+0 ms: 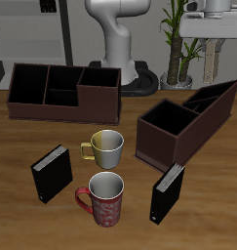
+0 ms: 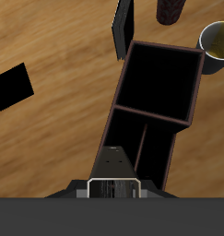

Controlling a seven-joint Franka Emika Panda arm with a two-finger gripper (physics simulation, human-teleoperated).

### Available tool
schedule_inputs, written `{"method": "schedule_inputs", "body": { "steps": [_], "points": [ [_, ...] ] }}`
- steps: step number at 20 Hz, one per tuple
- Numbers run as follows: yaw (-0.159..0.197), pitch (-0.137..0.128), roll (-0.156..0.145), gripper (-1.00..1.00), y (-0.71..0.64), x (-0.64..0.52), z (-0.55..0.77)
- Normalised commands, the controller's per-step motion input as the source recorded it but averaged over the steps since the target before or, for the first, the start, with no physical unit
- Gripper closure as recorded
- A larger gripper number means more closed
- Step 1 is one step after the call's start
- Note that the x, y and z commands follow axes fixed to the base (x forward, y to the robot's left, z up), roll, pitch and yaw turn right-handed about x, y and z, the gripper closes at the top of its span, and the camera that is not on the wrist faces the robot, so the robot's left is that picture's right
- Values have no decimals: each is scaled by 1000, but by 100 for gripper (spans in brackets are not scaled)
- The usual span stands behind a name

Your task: Place the yellow book into the left desk caddy's back compartment

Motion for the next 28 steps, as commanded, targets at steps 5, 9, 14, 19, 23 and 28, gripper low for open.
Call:
{"method": "schedule_inputs", "body": {
  "steps": [5, 9, 14, 19, 23, 28],
  "points": [
    [-8, -23, -10, 100, -37, -3, 86],
    [-16, -17, -32, 100, -108, 51, 83],
    [-28, 6, -41, 100, -210, 153, 39],
    [-14, 10, -17, 100, -55, 81, -51],
    [-13, 12, 10, 100, 57, 2, -73],
    [1, 4, 18, 100, 83, 34, -60]
  ]
}}
